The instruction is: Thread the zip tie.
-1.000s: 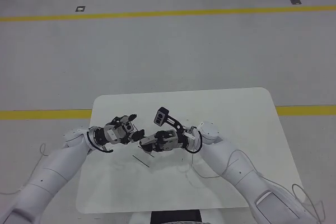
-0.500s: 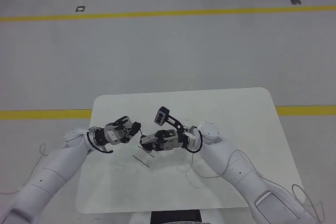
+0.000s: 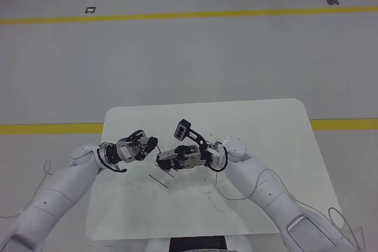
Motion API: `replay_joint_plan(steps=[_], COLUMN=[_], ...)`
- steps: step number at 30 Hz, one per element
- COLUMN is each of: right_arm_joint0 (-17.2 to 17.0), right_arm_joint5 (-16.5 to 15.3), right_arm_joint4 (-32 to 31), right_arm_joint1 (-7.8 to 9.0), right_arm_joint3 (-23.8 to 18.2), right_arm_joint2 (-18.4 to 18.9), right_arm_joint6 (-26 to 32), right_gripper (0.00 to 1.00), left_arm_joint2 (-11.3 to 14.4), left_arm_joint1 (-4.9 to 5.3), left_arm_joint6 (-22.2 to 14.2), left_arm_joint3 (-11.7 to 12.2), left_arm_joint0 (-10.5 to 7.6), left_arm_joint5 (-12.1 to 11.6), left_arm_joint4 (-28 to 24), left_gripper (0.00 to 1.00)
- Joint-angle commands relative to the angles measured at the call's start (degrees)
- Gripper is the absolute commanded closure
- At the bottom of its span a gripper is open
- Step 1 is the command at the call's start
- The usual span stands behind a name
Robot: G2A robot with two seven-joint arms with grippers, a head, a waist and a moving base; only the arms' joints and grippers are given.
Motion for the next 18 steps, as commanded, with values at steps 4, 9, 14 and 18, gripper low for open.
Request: replay_joint_plan(steps=[4, 9, 14, 18], right_arm_joint0=[-0.3, -0.8, -1.1, -0.9], right_arm_joint5=[-0.3, -0.5, -0.3, -0.1], right_arm_joint4=[-0.4, -1.5, -3.7, -6.4], right_arm_joint1=[0.19, 0.61, 1.21, 1.59], right_arm_joint3=[-0.4, -0.5, -1.0, -1.5], right_arm_joint2=[0.7, 1.8, 3.0, 3.4], right_arm_joint6=[-0.3, -0.8, -1.9, -2.7], right_gripper=[0.0, 0.0, 0.0, 0.0], left_arm_joint2=[-0.6, -1.4, -3.4, -5.2], left_arm_joint1=[0.39, 0.75, 1.08, 1.51], left_arm_joint6=[0.0, 0.0, 0.6, 3.7], left_arm_joint3=[-0.1, -0.2, 0.3, -1.4], left_arm_joint0=[0.12, 0.25, 0.6, 1.5], left_arm_joint5=[-1.0, -3.1, -7.4, -8.4], left_arm_joint4=[0.5, 1.8, 4.1, 6.1], left_gripper=[1.0, 1.0, 1.0, 1.0])
